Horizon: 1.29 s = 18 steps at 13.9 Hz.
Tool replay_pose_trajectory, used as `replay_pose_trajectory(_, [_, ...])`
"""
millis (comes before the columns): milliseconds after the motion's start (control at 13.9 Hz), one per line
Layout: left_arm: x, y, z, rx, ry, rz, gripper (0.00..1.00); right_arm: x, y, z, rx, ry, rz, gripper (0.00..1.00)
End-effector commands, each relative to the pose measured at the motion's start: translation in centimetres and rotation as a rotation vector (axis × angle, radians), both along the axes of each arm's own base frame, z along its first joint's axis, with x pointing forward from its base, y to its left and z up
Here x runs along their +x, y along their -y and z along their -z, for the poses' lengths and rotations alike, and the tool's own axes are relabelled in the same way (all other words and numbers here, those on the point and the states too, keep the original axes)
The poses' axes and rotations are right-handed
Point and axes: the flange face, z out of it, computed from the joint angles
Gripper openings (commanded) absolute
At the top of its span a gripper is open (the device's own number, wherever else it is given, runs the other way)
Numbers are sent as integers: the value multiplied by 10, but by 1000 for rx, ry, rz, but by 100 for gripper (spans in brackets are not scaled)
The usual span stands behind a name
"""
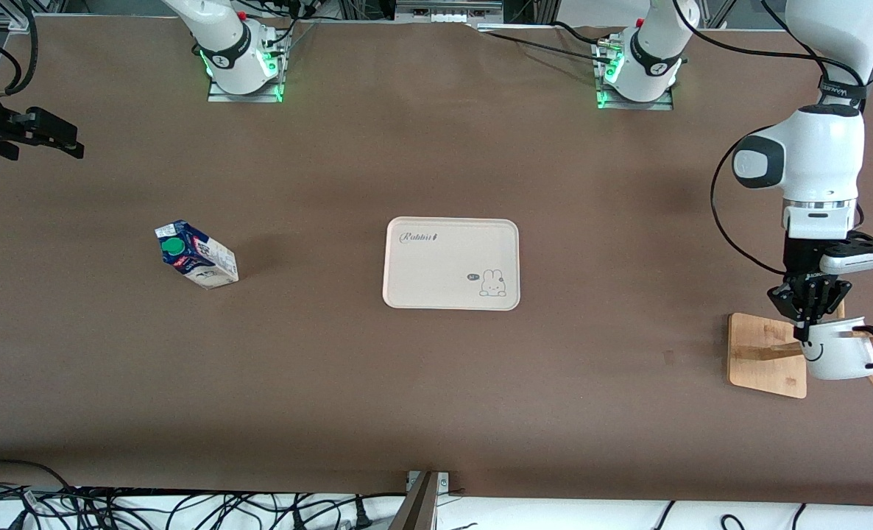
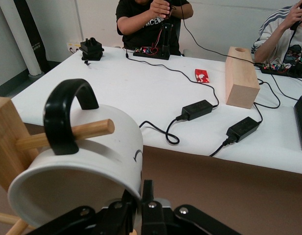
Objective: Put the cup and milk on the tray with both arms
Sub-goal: 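Lower the left gripper into the mug and close on its rim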
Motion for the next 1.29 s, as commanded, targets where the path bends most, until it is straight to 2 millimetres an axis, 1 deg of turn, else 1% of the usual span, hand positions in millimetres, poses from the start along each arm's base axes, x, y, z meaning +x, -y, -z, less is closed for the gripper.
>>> replay_pose_trajectory(0, [5, -2, -6, 9, 20, -4, 0, 1, 5, -4, -7, -4, 15, 100])
replay_pose_trajectory(216, [4, 3, -11, -16, 32, -12, 0, 1, 5, -4, -6, -6, 15, 100])
replay_pose_trajectory(359, [2, 12, -11, -86, 40, -52, 0, 1, 5, -3, -6, -6, 15, 100])
replay_pose_trajectory(431, [2, 28, -10, -143, 42, -66, 0, 1, 5, -3, -6, -6, 15, 100])
replay_pose_trajectory(647, [-6, 48, -6, -226, 33, -110, 0, 1, 5, -4, -7, -4, 15, 100])
replay_pose_trajectory(718, [-10, 50, -5, -243, 30, -126, 0, 1, 5, -3, -6, -6, 15, 100])
replay_pose_trajectory(790, [-11, 56, -7, -248, 31, -117, 0, 1, 5, -4, -7, -4, 15, 100])
replay_pose_trajectory(1149, [-13, 56, -15, -240, 41, -109, 0, 1, 5, -3, -6, -6, 15, 100])
replay_pose_trajectory(1221, [-13, 56, -19, -240, 48, -108, 0, 1, 5, -4, -6, -6, 15, 100])
